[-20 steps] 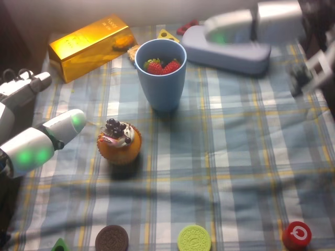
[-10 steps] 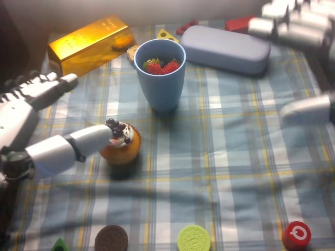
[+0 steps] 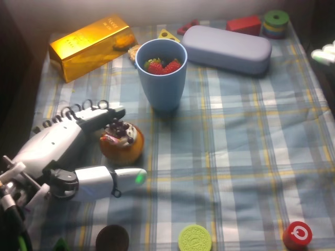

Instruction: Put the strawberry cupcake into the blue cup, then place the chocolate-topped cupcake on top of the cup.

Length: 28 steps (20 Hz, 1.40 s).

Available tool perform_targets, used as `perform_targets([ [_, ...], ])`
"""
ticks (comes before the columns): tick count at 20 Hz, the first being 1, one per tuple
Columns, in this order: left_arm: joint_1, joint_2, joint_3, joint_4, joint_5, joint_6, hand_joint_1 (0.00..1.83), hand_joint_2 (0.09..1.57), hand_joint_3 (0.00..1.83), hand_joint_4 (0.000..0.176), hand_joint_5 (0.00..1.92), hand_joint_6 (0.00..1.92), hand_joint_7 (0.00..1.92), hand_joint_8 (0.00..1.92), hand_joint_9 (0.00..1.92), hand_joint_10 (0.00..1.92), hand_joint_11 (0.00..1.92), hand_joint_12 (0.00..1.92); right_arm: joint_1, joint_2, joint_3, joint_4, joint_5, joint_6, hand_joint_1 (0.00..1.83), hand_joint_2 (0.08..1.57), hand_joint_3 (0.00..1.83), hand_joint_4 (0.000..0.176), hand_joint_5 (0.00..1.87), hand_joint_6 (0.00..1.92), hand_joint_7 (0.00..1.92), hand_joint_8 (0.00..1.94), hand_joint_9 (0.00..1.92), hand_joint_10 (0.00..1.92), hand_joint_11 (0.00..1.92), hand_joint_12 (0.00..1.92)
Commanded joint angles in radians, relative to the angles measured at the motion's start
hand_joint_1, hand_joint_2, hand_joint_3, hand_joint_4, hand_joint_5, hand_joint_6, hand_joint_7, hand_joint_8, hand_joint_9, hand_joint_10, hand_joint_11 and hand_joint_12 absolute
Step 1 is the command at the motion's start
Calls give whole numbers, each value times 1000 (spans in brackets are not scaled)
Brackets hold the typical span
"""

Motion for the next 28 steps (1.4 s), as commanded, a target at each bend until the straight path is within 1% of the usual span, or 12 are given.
perform_targets([
  [1,-12,-3,9,31,-80,-4,678,829,13,88,394,3,225,9,148,6,103,211,-2,4,3,57,177,4,0,1004,9,50,0,0,58,8,0,0,0,0],
  [4,-21,-20,21,26,-76,-4,664,846,13,61,423,11,225,5,150,5,111,209,-27,4,-5,67,194,4,0,1000,6,59,0,0,84,15,11,5,0,0],
  [6,-29,-31,33,24,-73,-4,718,874,5,79,475,8,247,3,174,4,135,219,-33,7,-9,67,196,4,0,1028,16,30,0,0,87,12,20,7,0,0],
  [9,-35,-34,42,20,-67,-4,847,876,0,93,528,19,266,6,181,3,136,223,-41,6,-10,66,196,4,0,1063,24,14,0,0,83,7,4,0,0,0],
  [10,-35,-33,42,19,-70,-4,856,884,1,99,563,10,271,2,182,2,138,231,-42,5,-11,66,196,4,0,1068,21,15,0,0,81,5,2,0,0,0],
  [13,-36,-31,42,19,-79,-4,907,956,8,70,806,19,337,2,229,2,168,281,-45,2,-11,67,196,4,0,1062,12,37,1,0,66,1,0,0,0,0],
  [14,-37,-30,42,19,-81,-4,942,967,3,75,888,14,353,1,238,2,165,296,-46,1,-12,67,196,4,0,1066,12,36,10,4,83,8,9,4,0,0],
  [15,-37,-29,42,19,-85,-4,1035,1029,3,156,1074,583,372,20,263,9,168,339,-47,-1,-12,67,196,4,0,1074,15,25,4,1,81,6,14,5,0,0],
  [16,-37,-29,42,19,-89,-4,1041,1058,5,172,1061,789,384,9,271,5,168,361,-49,-2,-12,67,196,4,0,1077,15,22,2,0,80,6,15,6,0,0],
  [17,-38,-26,39,19,-97,-4,1041,1066,5,175,1058,832,399,11,287,9,189,374,-51,-4,-12,67,196,4,0,1064,8,30,0,0,77,4,9,3,0,0],
  [23,-44,12,4,29,-178,-4,1033,1084,1,176,1028,892,427,0,319,1,206,379,-59,-7,-11,72,196,9,0,1114,16,1,0,0,75,0,29,7,13,7],
  [28,-46,70,-37,53,-247,-1,1015,1109,0,176,976,976,383,1,254,0,45,444,-61,-10,-11,75,195,10,0,1133,11,0,0,0,68,5,31,6,27,17],
])
